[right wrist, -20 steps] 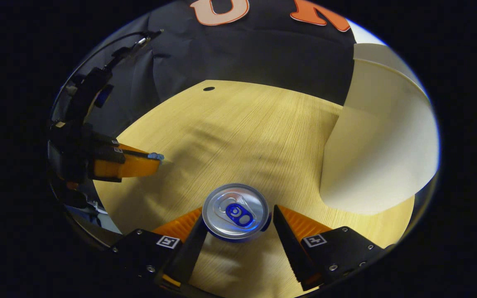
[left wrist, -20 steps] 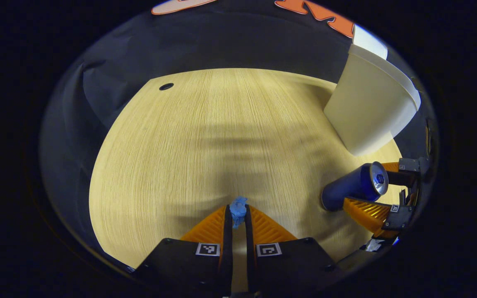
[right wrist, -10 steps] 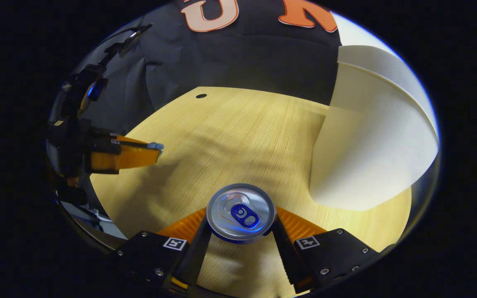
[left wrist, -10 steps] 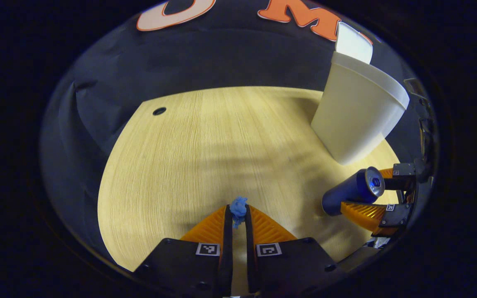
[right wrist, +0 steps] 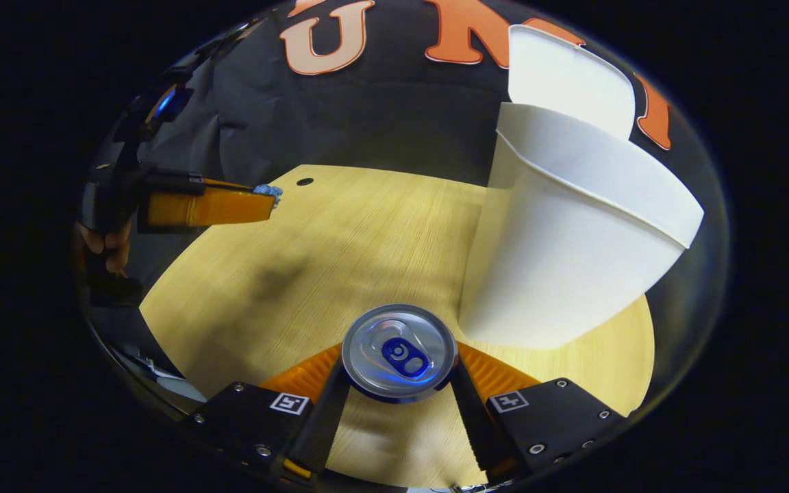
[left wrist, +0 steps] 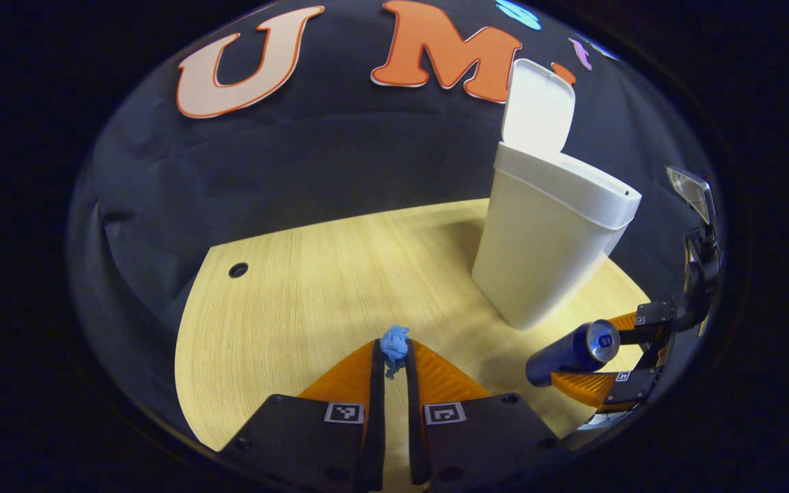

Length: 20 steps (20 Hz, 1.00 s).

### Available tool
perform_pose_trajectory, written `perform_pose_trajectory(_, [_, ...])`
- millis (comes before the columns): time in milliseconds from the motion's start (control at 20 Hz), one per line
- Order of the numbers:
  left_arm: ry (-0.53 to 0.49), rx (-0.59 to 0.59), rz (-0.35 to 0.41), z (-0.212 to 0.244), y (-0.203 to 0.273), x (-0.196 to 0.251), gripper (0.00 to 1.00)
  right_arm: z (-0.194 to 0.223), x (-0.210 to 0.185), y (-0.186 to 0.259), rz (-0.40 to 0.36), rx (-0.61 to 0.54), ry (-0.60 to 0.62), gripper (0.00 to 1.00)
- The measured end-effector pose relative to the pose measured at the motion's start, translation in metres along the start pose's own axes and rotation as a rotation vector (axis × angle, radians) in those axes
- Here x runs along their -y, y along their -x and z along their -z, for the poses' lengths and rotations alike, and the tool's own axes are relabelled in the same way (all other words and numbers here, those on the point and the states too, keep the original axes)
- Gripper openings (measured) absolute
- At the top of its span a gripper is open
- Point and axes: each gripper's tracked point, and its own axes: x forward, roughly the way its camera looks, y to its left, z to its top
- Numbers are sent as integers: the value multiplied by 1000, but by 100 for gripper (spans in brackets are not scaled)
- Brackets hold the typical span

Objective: Press the lid of the desktop garbage bin to open it, pick up the crumpled paper on the desktop and throw it into the bin, then pick up the pop can on the desktop and drop it into the bin, and finally close the garbage bin lid.

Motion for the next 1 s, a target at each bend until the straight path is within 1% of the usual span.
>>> perform_pose_trajectory(50, [-5, 20, 12, -3, -5, -4, 18, 0, 3, 3, 7, 5, -2, 80])
perform_pose_trajectory(150, [-17, 68, 17, -26, -4, 8, 18, 3, 9, 11, 26, 10, -7, 81])
perform_pose_trajectory(350, [-47, 147, 36, -67, -5, 51, 18, 12, 20, 23, 45, 12, -26, 81])
perform_pose_trajectory(450, [-48, 193, 48, -90, 1, 74, 18, 16, 28, 29, 56, 12, -37, 81])
perform_pose_trajectory(550, [-52, 241, 62, -108, 9, 88, 18, 20, 36, 36, 67, 19, -50, 81])
perform_pose_trajectory(650, [-58, 281, 82, -114, 11, 96, 18, 23, 44, 43, 76, 26, -64, 81])
perform_pose_trajectory(800, [-51, 329, 133, -140, 10, 121, 18, 29, 54, 54, 93, 27, -83, 81])
perform_pose_trajectory(1000, [-57, 378, 175, -152, 7, 141, 18, 31, 68, 70, 114, 46, -96, 81])
